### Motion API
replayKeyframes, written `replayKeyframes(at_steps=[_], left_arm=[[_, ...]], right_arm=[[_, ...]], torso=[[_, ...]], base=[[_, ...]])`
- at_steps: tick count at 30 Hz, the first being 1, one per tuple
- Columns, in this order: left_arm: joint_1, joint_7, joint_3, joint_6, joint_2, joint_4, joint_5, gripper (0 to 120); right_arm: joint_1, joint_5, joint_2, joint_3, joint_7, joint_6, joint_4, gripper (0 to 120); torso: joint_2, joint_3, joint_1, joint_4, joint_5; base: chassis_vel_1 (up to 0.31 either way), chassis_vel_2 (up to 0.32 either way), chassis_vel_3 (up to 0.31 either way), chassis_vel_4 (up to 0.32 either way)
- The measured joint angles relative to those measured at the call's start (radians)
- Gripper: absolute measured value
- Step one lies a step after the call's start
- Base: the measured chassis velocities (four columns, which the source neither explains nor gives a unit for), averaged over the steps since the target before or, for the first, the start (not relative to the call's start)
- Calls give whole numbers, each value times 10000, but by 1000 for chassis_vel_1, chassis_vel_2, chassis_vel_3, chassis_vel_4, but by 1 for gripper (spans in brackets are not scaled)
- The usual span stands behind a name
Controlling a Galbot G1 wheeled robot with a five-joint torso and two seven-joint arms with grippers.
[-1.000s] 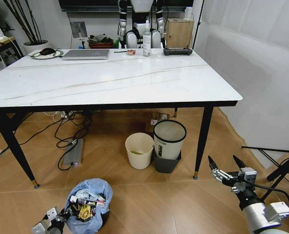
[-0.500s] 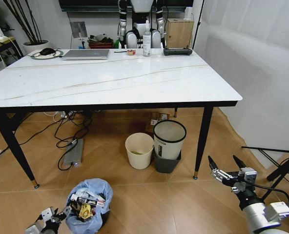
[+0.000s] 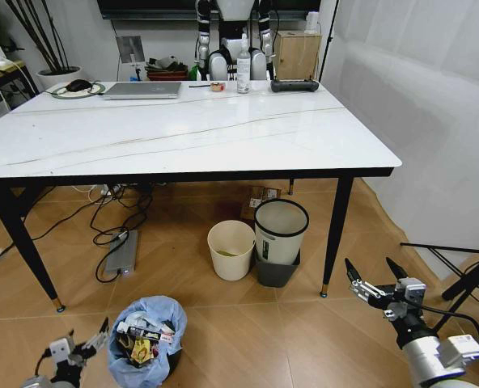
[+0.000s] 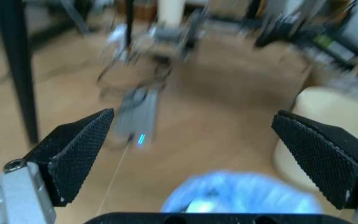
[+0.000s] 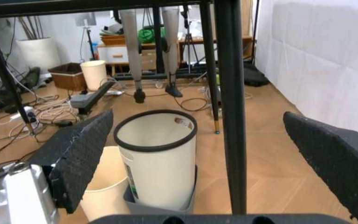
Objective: Pick up the trash bin and place the trash from the table into it.
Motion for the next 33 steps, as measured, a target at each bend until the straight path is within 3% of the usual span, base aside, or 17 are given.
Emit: replayKeyframes(at_steps=[11,33], left_arm=[[286,61,118,-186,7,-2905,622,100],[288,97,138,-175,24,-2912,682,100]], right_arm=[[0,0,0,0,0,0,0,100],[0,0,0,0,0,0,0,100]], torso=[[2,2,1,-3,5],[4,3,2,-1,1]], base=[[0,0,0,0],[0,0,0,0]])
